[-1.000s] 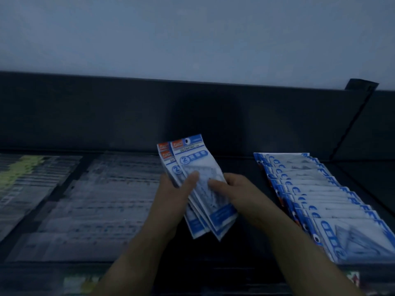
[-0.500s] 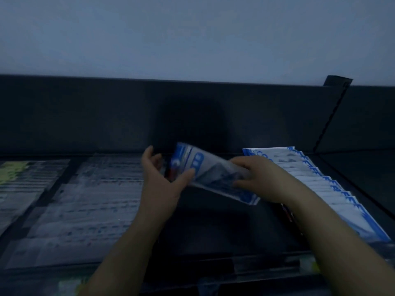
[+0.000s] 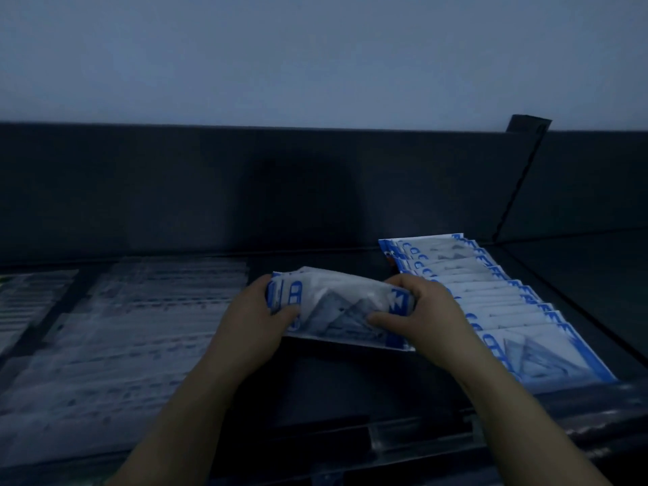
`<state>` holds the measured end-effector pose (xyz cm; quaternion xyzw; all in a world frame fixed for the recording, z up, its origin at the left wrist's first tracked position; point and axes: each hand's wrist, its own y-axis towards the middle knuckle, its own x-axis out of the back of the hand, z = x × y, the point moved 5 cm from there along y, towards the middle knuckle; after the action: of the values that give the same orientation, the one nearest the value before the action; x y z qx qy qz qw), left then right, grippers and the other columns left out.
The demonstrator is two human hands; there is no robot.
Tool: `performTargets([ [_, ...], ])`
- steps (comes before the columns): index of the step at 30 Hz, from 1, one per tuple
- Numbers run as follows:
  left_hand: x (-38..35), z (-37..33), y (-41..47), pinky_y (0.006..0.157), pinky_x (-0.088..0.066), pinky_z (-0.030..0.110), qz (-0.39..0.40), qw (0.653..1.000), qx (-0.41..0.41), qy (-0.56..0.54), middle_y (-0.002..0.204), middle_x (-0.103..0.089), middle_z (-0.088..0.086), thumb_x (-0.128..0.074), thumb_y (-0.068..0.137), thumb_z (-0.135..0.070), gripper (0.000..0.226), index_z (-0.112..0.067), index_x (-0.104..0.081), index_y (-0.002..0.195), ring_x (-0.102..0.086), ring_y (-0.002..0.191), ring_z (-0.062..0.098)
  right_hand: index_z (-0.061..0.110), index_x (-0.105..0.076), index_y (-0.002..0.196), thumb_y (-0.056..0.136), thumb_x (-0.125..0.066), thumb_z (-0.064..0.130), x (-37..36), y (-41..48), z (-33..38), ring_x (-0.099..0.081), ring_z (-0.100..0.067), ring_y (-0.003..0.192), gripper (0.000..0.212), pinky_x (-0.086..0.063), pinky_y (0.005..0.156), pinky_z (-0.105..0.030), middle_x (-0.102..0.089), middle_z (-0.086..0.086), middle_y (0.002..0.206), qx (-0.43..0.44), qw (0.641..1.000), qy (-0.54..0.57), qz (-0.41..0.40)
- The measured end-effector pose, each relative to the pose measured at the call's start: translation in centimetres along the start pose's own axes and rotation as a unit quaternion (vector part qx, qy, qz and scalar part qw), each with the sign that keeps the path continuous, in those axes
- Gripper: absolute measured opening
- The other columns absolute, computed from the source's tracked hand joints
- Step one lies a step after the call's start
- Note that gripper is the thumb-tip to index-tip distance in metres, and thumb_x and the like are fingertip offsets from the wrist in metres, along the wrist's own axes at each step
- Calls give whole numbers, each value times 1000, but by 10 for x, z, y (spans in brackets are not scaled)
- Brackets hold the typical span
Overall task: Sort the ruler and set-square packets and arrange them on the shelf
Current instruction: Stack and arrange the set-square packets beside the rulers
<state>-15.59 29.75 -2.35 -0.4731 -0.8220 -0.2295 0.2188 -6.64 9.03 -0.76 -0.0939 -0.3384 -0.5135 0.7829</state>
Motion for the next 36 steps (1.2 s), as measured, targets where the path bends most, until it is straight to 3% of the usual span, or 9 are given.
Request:
performTargets([
  [7, -50, -55, -13, 55, -41, 2, 82, 992, -24, -90, 81, -67, -17, -71, 81, -9, 26, -31, -61, 92, -59, 62, -15, 22, -64, 89, 67, -84, 12, 85, -19, -28, -62, -11, 59, 31, -49, 58, -23, -71, -2, 72, -30, 997, 66, 31],
  [11, -108, -85, -19, 67, -50, 11, 138, 983, -15, -120, 90, -72, -12, -72, 80, -9, 30, -32, -60, 95, -66, 74, -5, 10, -62, 96, 72, -77, 4, 134, -30, -66, -55, 5, 47, 29, -42, 49, -8, -65, 15, 57, -54, 996, 52, 57],
  [14, -148, -108, -25, 68, -49, 10, 182, 977, -9, -113, 94, -70, -14, -72, 82, -13, 29, -36, -57, 95, -64, 78, -6, 18, -63, 96, 76, -76, 8, 161, -36, -100, -48, 5, 43, 25, -36, 46, -6, -58, 25, 51, -75, 994, 23, 77],
  [18, -183, -124, -35, 56, -40, 1, 215, 975, 15, -57, 85, -58, -18, -69, 85, -22, 29, -39, -46, 82, -55, 67, -13, 25, -66, 95, 72, -82, 17, 175, -32, -149, -59, 0, 66, 30, -47, 66, -15, -70, 14, 84, -113, 987, 14, 118],
  [21, -193, -123, -32, 62, -45, 14, 197, 979, 43, -16, 97, -63, -8, -70, 83, -26, 23, -30, -56, 100, -59, 77, -1, 34, -64, 99, 71, -82, 25, 174, -23, -169, -64, -1, 89, 35, -48, 80, -18, -67, 18, 101, -120, 981, 16, 154],
  [26, -202, -121, -22, 79, -48, 26, 120, 989, 82, 13, 124, -60, 2, -70, 85, -25, 57, -17, -45, 136, -61, 99, 17, 30, -61, 100, 77, -78, 18, 171, 8, -168, -61, 12, 65, 31, -44, 57, -4, -65, 17, 88, -71, 987, 13, 141],
  [29, -201, -121, -18, 81, -49, 25, 92, 992, 90, -2, 123, -62, 0, -73, 83, -26, 60, -17, -46, 136, -61, 100, 14, 25, -61, 104, 77, -78, 20, 170, 18, -167, -62, 9, 69, 33, -47, 59, -7, -67, 10, 95, -38, 987, 0, 158],
  [32, -198, -119, -24, 75, -49, 23, 76, 992, 99, -37, 122, -63, -6, -72, 81, -40, 61, -23, -47, 134, -62, 100, 10, 36, -59, 104, 69, -83, 34, 175, 14, -175, -61, 5, 86, 41, -48, 70, -14, -61, 14, 107, -38, 982, -32, 184],
  [36, -192, -119, -38, 74, -50, 30, 19, 995, 93, 19, 114, -58, -10, -68, 82, -46, 36, -33, -51, 111, -59, 97, 10, 39, -58, 110, 68, -82, 38, 182, 5, -182, -56, -2, 106, 49, -43, 80, -16, -58, 14, 114, -23, 983, -29, 178],
])
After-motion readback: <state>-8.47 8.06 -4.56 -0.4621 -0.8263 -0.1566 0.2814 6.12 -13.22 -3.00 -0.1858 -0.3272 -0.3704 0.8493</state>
